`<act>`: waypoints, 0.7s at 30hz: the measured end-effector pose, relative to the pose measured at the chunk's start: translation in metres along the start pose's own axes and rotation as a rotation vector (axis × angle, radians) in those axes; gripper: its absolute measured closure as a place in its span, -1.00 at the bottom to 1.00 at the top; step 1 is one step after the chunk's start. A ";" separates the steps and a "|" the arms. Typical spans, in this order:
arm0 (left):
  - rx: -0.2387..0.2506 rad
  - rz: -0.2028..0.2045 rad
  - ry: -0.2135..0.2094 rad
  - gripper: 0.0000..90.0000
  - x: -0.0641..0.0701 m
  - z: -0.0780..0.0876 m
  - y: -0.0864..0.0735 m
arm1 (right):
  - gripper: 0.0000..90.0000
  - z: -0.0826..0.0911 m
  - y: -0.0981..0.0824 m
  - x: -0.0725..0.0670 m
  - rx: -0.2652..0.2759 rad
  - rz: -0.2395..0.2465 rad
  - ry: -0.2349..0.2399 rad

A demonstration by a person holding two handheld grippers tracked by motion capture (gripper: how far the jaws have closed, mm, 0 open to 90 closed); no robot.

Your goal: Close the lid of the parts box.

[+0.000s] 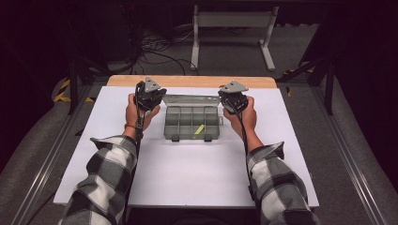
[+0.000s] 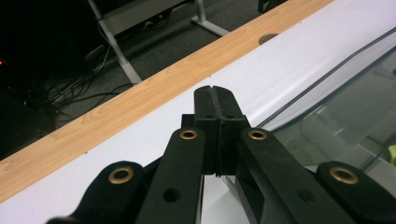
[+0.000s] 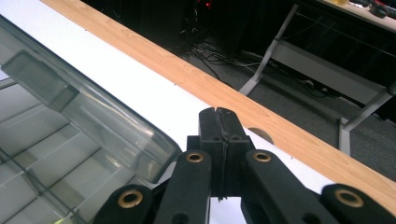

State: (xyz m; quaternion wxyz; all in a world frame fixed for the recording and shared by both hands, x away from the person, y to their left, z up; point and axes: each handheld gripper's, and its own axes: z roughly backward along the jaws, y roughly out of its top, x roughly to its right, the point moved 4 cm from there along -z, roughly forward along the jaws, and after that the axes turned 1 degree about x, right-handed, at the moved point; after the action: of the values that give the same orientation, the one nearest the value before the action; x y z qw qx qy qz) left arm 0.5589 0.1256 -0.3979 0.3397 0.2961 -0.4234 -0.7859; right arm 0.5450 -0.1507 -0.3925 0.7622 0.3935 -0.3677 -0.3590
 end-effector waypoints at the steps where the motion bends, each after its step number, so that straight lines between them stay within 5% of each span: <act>1: 0.003 0.003 -0.001 1.00 0.000 0.000 -0.001 | 1.00 0.001 -0.001 0.000 0.001 0.003 -0.003; 21: 0.008 -0.024 -0.007 1.00 0.005 0.006 -0.012 | 1.00 0.009 -0.004 -0.008 0.005 0.004 0.017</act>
State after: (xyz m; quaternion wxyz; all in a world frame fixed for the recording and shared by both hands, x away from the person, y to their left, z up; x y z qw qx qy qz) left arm 0.5481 0.1287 -0.4062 0.3275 0.2998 -0.4239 -0.7894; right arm 0.5326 -0.1490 -0.3947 0.7651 0.3977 -0.3630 -0.3530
